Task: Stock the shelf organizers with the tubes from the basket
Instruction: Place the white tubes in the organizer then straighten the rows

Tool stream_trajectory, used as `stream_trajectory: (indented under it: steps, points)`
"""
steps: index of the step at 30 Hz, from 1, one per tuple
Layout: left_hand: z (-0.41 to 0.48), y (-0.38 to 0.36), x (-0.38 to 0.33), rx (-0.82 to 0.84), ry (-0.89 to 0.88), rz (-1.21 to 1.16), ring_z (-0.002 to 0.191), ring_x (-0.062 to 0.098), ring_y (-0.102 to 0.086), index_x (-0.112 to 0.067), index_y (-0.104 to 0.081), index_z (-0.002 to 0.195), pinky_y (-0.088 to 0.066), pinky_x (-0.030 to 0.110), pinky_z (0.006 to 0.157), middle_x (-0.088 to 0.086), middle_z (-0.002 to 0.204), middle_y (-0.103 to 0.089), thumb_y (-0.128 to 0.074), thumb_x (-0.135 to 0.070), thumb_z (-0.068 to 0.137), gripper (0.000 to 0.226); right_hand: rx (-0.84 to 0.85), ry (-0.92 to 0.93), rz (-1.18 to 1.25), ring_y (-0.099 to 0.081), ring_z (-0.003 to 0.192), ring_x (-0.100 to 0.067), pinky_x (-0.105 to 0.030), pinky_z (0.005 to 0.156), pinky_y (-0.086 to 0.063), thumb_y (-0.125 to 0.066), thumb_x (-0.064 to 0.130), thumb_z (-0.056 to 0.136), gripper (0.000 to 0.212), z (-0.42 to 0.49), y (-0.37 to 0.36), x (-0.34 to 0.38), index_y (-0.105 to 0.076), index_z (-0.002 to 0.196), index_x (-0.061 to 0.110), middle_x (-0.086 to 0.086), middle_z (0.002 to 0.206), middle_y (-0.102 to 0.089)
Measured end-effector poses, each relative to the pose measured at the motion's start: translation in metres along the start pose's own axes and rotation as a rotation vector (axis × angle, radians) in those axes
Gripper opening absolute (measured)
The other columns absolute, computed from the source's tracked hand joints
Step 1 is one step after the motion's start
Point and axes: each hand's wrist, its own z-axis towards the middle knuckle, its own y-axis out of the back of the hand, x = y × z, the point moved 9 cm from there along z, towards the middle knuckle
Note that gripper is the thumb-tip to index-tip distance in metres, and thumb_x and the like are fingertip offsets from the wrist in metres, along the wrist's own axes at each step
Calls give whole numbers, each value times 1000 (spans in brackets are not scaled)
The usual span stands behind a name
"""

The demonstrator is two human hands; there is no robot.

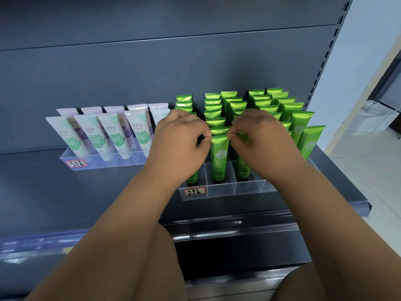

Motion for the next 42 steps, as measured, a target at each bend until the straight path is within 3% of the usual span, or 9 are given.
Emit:
stream_trajectory:
  steps: [21, 25, 29, 35, 42]
  points:
    - [-3, 0, -3, -7, 8, 18, 101, 26, -57, -21, -75, 91, -50, 48, 85, -9, 92, -72, -67, -22, 84, 11, 23, -33, 2, -62, 94, -23, -39, 81, -53, -66, 15, 84, 9, -1, 1, -6, -74, 85, 16, 1, 90, -69]
    - [-2, 1, -6, -15, 5, 28, 102, 26, -58, -19, -76, 98, -50, 48, 87, -7, 95, -73, -66, -26, 86, 17, -26, -57, 36, -64, 102, -25, -39, 87, -53, -63, 15, 86, 19, -1, 10, -6, -77, 99, 13, -2, 99, -73]
    - [-1, 5, -15, -51, -18, 26, 105, 28, -58, -17, -74, 103, -50, 50, 89, -4, 101, -72, -64, -24, 89, 19, -122, -124, 37, -65, 106, -25, -31, 89, -50, -57, 15, 88, 31, -3, 33, -16, -76, 112, 12, -4, 108, -74]
    - [6, -2, -43, -58, -109, 73, 105, 28, -59, -17, -75, 106, -48, 50, 91, -4, 103, -71, -64, -27, 92, 20, -158, -152, -24, -66, 92, -26, -32, 78, -49, -64, 10, 86, 19, -11, 51, -39, -80, 97, 13, -4, 91, -75]
    - [19, -22, -63, -21, -155, 161, 105, 27, -59, -20, -76, 106, -44, 47, 95, -6, 99, -72, -64, -33, 91, 23, -92, -135, -31, -63, 91, -27, -33, 84, -49, -66, 11, 80, 16, -13, 46, -50, -81, 85, 16, -1, 87, -73]
